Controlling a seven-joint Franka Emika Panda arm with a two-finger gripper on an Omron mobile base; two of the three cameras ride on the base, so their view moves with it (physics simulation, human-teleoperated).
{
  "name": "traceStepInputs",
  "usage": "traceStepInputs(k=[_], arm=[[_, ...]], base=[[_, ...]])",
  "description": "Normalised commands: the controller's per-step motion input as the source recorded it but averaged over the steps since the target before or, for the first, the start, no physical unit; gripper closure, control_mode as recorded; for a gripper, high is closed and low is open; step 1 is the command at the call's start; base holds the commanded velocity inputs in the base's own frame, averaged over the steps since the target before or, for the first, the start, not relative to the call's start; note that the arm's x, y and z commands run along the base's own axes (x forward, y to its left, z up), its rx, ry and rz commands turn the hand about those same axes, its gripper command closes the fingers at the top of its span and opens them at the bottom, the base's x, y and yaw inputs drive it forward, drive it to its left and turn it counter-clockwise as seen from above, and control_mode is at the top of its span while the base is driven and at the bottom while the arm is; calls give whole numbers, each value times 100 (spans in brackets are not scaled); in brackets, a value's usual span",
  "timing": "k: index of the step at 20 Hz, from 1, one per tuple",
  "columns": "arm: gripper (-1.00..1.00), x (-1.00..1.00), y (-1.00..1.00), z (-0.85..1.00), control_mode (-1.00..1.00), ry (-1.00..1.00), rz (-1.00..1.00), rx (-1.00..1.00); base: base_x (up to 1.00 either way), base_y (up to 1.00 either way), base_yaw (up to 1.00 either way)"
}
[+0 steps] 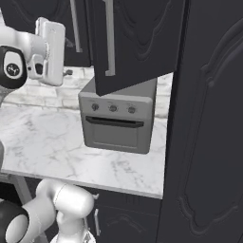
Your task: Move the ketchup and condiment bottle from the cabinet to the dining counter.
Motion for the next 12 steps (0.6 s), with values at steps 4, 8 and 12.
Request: traceStepInputs(k=[4, 8, 12], arm=[[-100, 35, -10, -16, -100, -24, -48, 30], [-100, 39, -7, -9, -100, -26, -45, 30], [-100, 34, -12, -1, -100, -23, -43, 30]], base=[[0, 0, 0], [0, 0, 0], [0, 0, 0]])
